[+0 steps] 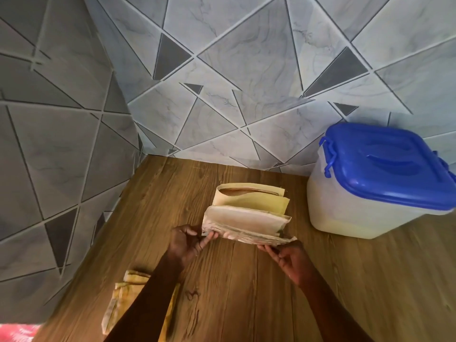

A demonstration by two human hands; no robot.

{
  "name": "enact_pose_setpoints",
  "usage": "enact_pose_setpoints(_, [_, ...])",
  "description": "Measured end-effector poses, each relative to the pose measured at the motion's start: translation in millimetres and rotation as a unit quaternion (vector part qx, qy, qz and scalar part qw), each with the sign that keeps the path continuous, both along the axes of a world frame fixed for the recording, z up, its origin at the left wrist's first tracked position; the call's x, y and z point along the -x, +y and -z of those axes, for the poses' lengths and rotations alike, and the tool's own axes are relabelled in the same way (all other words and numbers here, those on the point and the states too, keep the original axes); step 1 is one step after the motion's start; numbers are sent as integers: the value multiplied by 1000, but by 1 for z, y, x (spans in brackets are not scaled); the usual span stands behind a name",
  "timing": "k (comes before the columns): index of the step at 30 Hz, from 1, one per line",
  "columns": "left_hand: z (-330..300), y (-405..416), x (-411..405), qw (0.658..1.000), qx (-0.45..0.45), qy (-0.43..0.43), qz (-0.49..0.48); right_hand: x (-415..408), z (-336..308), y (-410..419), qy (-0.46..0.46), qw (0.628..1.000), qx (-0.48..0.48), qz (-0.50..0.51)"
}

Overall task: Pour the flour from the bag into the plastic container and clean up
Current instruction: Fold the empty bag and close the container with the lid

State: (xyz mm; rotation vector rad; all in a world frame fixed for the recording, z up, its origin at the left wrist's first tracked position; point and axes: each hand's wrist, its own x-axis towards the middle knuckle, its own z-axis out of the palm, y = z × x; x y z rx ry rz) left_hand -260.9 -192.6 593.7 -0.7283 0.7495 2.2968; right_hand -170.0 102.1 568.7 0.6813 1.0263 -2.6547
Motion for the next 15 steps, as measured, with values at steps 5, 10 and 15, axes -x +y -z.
enact_pose_setpoints(5, [1,-5,-14,990,20,110,82,-8,-9,-3,124,910,-377,-119])
enact_pose_setpoints(10, [4,-3,-30,957,155,183,165,-12,-18,-16,144,881,-445,-72])
enact_pose_setpoints(15, [-10,-7,-35,833,349,341,263,-23,-14,-14,101,876,-467,-74])
